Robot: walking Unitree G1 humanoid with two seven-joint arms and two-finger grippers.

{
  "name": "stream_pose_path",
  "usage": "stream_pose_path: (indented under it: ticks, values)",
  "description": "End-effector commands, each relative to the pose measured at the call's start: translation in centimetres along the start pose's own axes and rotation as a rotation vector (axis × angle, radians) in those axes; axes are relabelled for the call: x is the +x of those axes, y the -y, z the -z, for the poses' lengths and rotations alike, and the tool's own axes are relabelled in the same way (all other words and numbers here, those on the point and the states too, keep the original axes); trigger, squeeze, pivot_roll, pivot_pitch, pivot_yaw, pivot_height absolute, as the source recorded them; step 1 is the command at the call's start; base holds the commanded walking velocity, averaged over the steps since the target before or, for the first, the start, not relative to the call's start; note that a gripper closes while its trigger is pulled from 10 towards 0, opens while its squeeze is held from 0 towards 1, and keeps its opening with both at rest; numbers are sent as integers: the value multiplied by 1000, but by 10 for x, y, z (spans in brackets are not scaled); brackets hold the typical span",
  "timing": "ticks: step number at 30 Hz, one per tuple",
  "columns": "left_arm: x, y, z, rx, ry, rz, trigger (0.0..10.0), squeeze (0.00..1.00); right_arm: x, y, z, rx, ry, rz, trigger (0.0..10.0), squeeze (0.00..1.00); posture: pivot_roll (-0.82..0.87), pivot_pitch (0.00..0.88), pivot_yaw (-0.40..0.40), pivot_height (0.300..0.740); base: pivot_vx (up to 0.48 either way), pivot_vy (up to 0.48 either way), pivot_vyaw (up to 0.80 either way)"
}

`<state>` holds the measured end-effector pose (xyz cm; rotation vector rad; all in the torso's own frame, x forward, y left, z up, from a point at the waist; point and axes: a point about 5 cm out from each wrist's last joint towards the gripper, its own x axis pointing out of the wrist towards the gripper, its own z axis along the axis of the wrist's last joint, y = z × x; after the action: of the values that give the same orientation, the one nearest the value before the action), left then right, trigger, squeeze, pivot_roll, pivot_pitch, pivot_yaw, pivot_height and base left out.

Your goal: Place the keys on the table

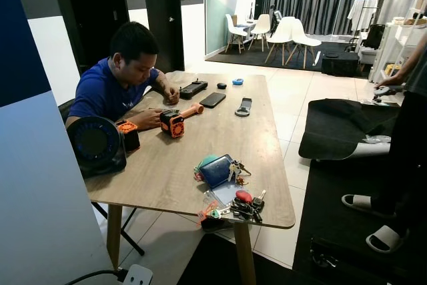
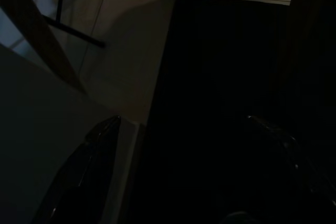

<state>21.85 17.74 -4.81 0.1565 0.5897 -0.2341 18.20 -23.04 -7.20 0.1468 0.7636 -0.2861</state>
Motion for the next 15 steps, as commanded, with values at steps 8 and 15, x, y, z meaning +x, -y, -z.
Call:
stream_pose_path:
  ticks: [8,15]
  values:
    - [-10,-3,26,-73,-104,-38,10000,0,-6,-23,23,-95,-69,-134,10000,0,54,15,26,740,0,0,0]
    - [-10,-3,25,-83,-93,-33,10000,0,-9,-27,29,-106,-78,-135,10000,0,54,17,27,740,0,0,0]
